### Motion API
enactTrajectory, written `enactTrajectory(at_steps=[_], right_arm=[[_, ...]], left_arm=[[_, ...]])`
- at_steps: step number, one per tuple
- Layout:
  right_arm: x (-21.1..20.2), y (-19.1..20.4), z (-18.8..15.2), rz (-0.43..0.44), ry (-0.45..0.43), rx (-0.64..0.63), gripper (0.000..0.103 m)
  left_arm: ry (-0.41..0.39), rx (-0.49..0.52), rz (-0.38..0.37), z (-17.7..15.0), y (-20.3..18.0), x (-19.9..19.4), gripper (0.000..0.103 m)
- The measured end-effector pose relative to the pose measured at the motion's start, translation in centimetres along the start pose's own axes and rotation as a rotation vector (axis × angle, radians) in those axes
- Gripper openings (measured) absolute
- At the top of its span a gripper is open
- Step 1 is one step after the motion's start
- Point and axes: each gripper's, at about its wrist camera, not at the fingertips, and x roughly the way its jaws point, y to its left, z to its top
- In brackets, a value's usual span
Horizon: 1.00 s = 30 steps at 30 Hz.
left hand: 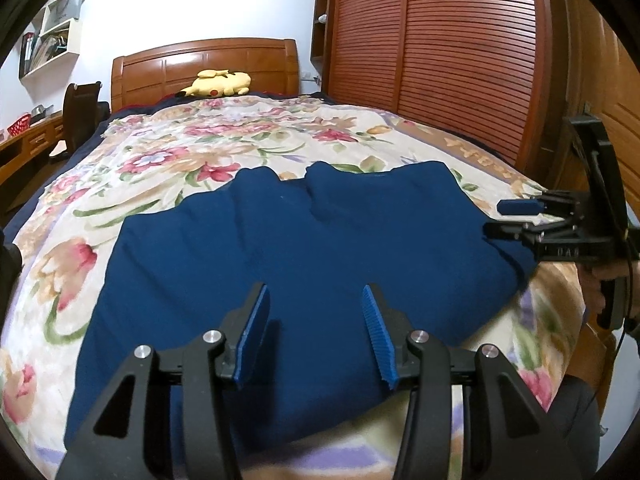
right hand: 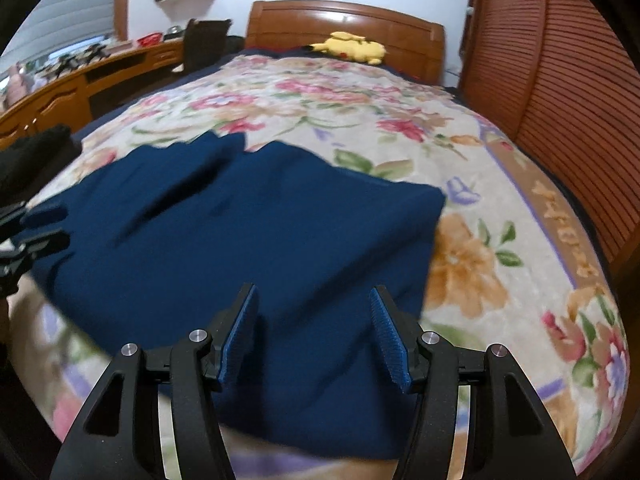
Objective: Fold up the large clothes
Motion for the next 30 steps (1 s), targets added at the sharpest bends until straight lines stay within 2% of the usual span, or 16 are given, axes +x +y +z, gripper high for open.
enactTrajectory(at_steps=[10, 22, 30], right_arm=[[-0.9, 1.6, -2.5, 0.018, -0.007, -0.007, 0.059], [0.8, 1.4, -5.3, -0.002, 0.025, -0.011, 0.061], [0.1, 1.2, -5.4, -0.023, 0.009, 0.0, 0.063]], left_arm=[[0.003, 0.013, -0.02, -0.6, -1.0, -0.2, 0.047], [0.092, 0.032, 0.003, -2.0, -1.3, 2.3, 0.05], [0.094, 0.045, 0.02, -2.0, -1.5, 2.5, 0.051]])
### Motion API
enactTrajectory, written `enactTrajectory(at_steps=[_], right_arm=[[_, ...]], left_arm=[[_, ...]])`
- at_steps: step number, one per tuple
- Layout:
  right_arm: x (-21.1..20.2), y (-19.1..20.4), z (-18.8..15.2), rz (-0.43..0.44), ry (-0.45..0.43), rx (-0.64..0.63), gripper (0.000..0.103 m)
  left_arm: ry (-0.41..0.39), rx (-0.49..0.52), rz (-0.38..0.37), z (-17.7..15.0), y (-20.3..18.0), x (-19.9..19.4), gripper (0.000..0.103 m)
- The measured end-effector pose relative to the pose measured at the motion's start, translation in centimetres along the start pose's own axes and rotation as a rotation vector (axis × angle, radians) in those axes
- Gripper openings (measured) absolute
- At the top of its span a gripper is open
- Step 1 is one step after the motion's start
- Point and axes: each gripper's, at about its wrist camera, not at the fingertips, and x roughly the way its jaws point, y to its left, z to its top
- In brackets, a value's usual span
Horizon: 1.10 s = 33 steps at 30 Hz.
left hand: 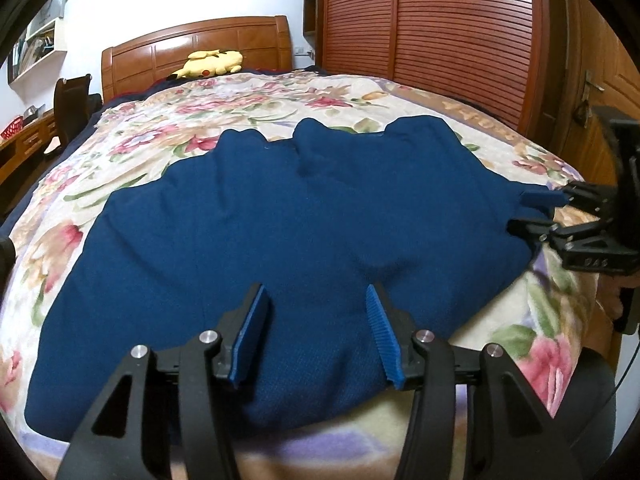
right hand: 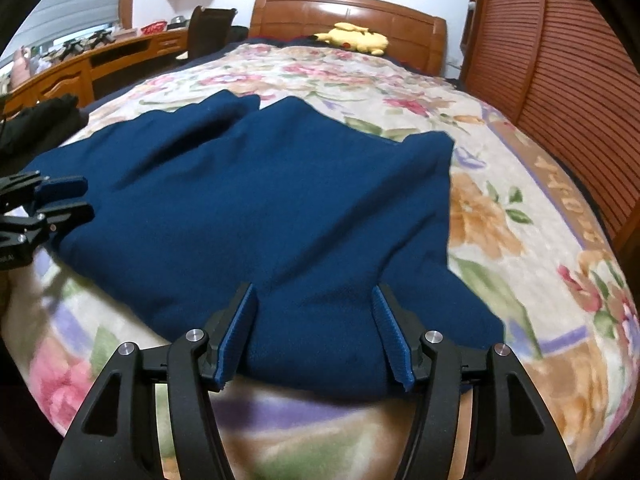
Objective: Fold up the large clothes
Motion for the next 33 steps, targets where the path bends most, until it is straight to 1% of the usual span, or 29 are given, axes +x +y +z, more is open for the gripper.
enactTrajectory(at_steps=[4, 6, 9, 11, 13, 15, 20, 22, 26, 31, 33], right_arm=[[-1.8, -0.7, 0.2, -0.026, -0.029, 0.014, 0.067], [-2.8, -1.6, 0.1, -0.047, -0.042, 0.035, 0.073], [-3.2, -2.4, -0.1, -0.082, -0.043, 0.053, 0.078], [-3.0, -3.2, -0.5, -0.09, -0.028, 0.075, 0.079], [-2.2, -3.9, -0.9, -0.078, 0.005, 0.108, 0.082], [-1.7, -4.1, -1.3, -0.069, 0.022, 0.13, 0.087], [-0.9, -4.7, -1.9, -0.066, 0.023, 0.174, 0.094], [-0.4, -5.1, -2.1, -0.047, 0.024, 0.203, 0.094], [0.7, -6.2, -2.6, 0.033, 0.038, 0.293, 0.094], [0.6, -5.9, -2.7, 0.039, 0.021, 0.292, 0.094], [0.6, -5.8, -2.7, 0.036, 0.021, 0.285, 0.092]], left_arm=[[0.0, 0.003, 0.002, -0.1, 0.0, 0.0, 0.051], [0.0, 0.002, 0.002, -0.1, 0.0, 0.0, 0.051], [0.0, 0.004, 0.004, -0.1, 0.0, 0.0, 0.051], [-0.001, 0.006, 0.006, -0.1, 0.0, -0.1, 0.051], [-0.002, 0.007, 0.007, -0.1, 0.0, -0.1, 0.051], [-0.002, 0.007, 0.007, -0.1, 0.0, -0.1, 0.051], [-0.002, 0.008, 0.008, -0.1, 0.0, -0.1, 0.051], [-0.002, 0.008, 0.009, -0.1, 0.0, -0.1, 0.052], [-0.002, 0.008, 0.008, -0.1, 0.0, -0.1, 0.052], [-0.002, 0.008, 0.008, -0.1, 0.0, -0.1, 0.052], [-0.003, 0.008, 0.008, -0.1, 0.0, -0.1, 0.052]])
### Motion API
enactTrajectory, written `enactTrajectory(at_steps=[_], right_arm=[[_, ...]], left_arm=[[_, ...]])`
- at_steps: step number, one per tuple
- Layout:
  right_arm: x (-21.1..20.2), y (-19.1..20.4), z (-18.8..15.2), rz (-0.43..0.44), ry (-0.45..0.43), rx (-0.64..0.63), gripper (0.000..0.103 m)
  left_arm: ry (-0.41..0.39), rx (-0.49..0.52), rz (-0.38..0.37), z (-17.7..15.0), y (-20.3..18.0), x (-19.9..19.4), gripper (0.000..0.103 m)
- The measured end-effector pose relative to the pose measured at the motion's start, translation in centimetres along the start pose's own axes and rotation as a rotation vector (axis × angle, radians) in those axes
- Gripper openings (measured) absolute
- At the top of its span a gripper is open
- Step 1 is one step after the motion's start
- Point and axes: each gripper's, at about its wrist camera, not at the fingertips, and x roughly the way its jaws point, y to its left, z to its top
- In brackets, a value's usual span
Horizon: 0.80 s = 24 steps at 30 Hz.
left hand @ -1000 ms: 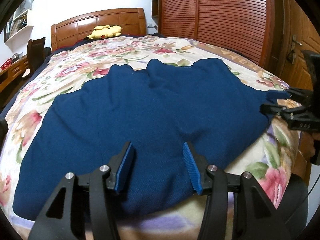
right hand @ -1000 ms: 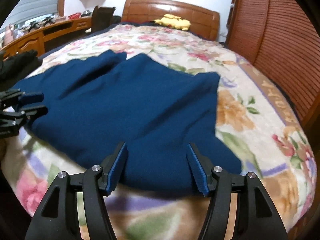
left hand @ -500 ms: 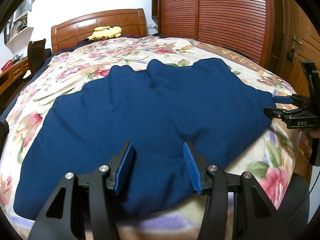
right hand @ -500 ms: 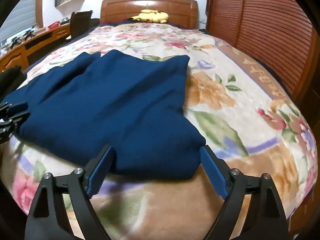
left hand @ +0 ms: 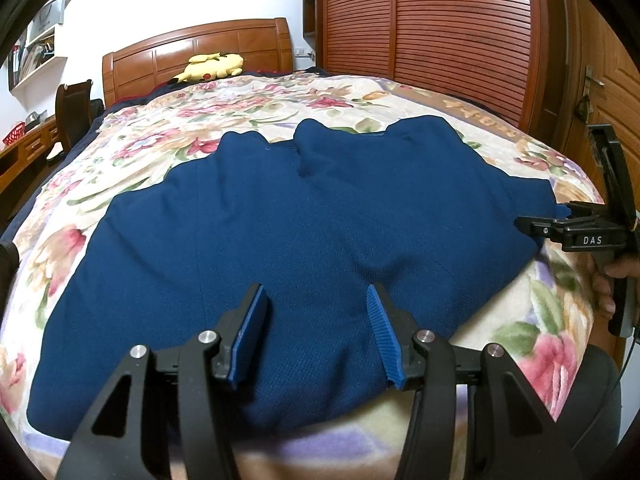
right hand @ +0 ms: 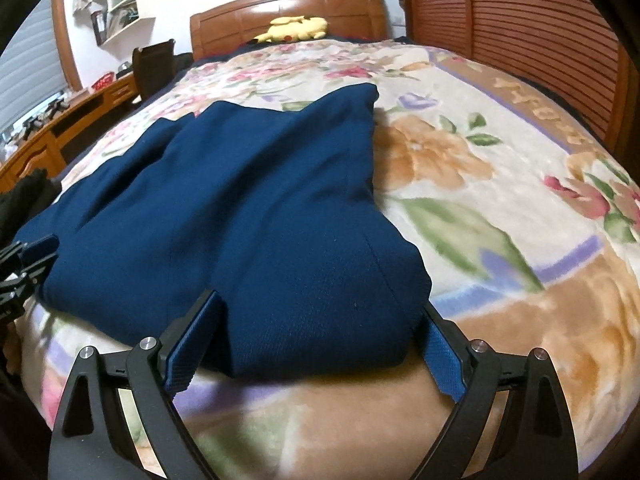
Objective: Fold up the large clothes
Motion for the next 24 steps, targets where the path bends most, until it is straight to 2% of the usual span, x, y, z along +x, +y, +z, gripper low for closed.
enactTrajectory(at_steps=[6, 11, 14, 16, 19, 21, 24], right_arm=[[0.2, 0.4, 0.0, 0.023, -0.001, -0.018, 0.081], [0.2, 0.5, -0.2, 0.026, -0.005, -0.027, 0.079], [0.2, 0.6, -0.2, 0.03, -0.006, -0.028, 0.076], [0.1, 0.6, -0.2, 0.045, -0.005, -0.028, 0.069], [-0.3, 0.6, 0.0, 0.062, -0.006, -0.028, 0.052], [-0.8, 0.5, 0.2, 0.088, -0.012, -0.027, 0.036], [-1.6, 1.0, 0.9, 0.098, -0.028, -0.051, 0.029]], left_arm=[[-0.024, 0.001, -0.006, 0.3, 0.1, -0.8, 0.052], [-0.056, -0.003, -0.094, 0.7, -0.2, -2.2, 0.052], [-0.041, 0.019, -0.105, 0.5, -0.9, -1.9, 0.052], [-0.03, 0.038, -0.084, 0.4, -1.3, -1.4, 0.052], [-0.02, 0.032, -0.081, 0.3, -1.2, -0.8, 0.053], [-0.011, 0.022, -0.082, 0.3, -1.2, -0.4, 0.054], [0.005, 0.024, -0.067, 0.2, -1.2, 0.1, 0.054]])
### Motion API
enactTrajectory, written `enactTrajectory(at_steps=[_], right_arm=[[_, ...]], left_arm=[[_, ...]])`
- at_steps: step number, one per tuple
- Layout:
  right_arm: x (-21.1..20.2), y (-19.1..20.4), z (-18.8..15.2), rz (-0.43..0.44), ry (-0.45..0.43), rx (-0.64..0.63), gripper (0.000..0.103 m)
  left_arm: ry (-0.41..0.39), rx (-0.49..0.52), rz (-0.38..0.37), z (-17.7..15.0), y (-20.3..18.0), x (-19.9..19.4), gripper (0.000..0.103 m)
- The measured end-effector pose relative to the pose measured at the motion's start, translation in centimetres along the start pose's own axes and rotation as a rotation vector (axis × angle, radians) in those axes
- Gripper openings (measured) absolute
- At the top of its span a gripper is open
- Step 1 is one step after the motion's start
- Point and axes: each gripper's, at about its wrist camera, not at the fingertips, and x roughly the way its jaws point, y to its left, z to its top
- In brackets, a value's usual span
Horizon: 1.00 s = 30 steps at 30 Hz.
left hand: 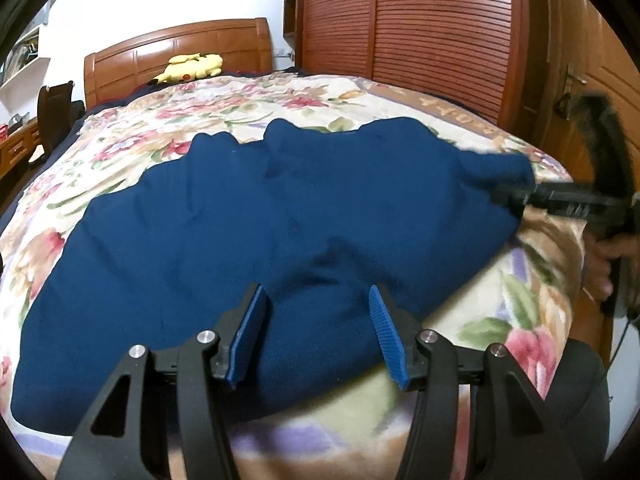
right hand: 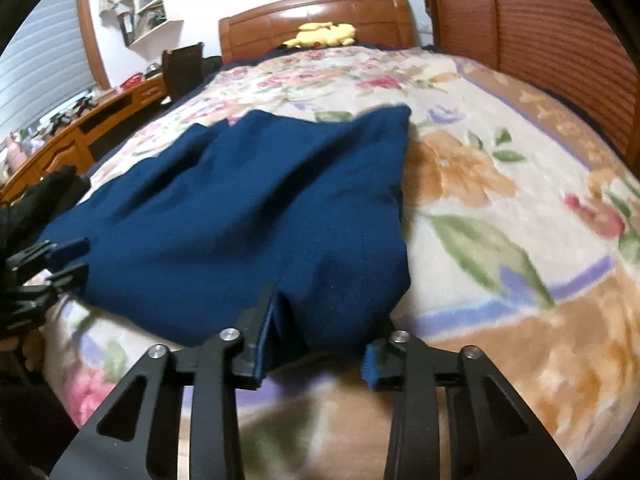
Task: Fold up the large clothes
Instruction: 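Grasp the jacket end with the right tool and fold it over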
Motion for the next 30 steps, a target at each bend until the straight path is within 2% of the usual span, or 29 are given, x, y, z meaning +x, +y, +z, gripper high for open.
enactTrajectory(at_steps=[9, 17, 24, 30], right_arm=[[-4.1, 5.1, 5.5, -0.005, -0.136, -0.134, 0.025], [-4.7, 10.4, 9.3, 0.005, -0.199, -0.254, 0.022], [-3.8, 17.4, 11.1, 0.075, -0.24, -0.379, 0.021], [-1.8, 25.1, 10.9, 0.199, -0.239, -0.492, 0.02]], left_arm=[[-0.003, -0.024, 0.016, -0.1, 1.2, -0.7, 0.054], [-0.082, -0.065, 0.047, 0.0, 4.4, -4.4, 0.054], [-0.149, -0.136, 0.114, -0.8, 9.4, -8.4, 0.054], [-0.163, -0.242, 0.165, -2.9, 14.4, -11.0, 0.054]])
